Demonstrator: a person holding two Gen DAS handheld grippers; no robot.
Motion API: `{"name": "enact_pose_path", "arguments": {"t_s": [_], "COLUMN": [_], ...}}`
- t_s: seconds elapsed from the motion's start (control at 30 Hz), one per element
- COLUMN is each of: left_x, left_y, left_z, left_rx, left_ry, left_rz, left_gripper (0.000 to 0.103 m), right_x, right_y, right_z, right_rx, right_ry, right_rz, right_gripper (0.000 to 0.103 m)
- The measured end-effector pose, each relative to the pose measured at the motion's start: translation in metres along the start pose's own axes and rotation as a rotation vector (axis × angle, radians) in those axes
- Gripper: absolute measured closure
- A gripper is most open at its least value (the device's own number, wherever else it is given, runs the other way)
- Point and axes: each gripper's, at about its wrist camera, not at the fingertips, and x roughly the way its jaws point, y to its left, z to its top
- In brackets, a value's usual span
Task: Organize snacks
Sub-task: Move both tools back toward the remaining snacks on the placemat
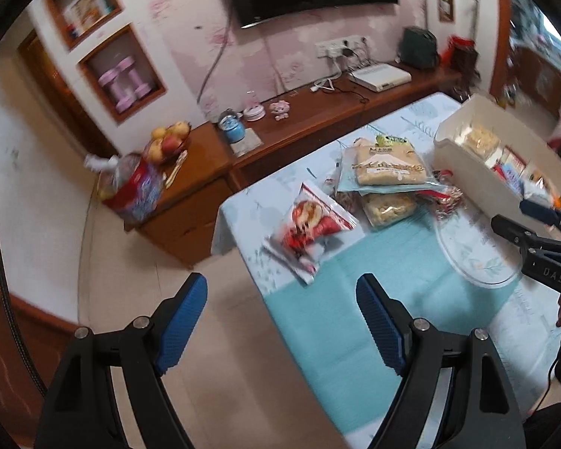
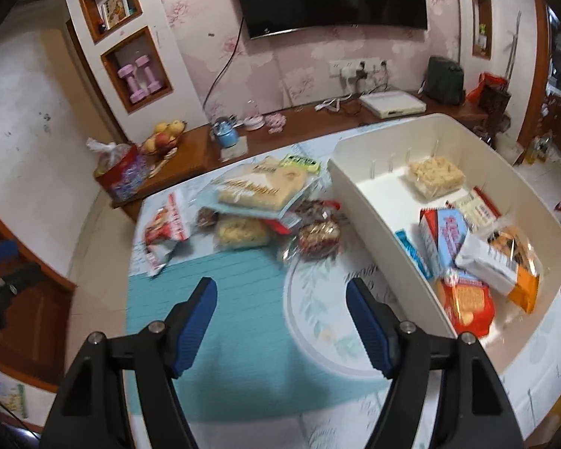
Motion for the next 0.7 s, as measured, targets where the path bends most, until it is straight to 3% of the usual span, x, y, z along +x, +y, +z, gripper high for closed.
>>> {"name": "enact_pose_path", "arguments": {"t_s": [0.17, 0.7], "left_x": [0.048, 0.16], "left_y": [-0.005, -0.038], "left_z": [0.024, 0.042], "left_rx": [0.094, 0.317], "left_ry": [-0.004, 0.069], "left_rz": [0.018, -0.085], "left_gripper": [0.022, 0.022], "right_x": [0.039, 0.121], "right_y": [0.006, -0.003], "right_z": [-0.002, -0.003], "right_rx": [-0.055, -0.041], "right_ry": [-0.033, 0.023], "right_rz": [-0.068, -0.164], "right_gripper": [0.023, 0.022]}}
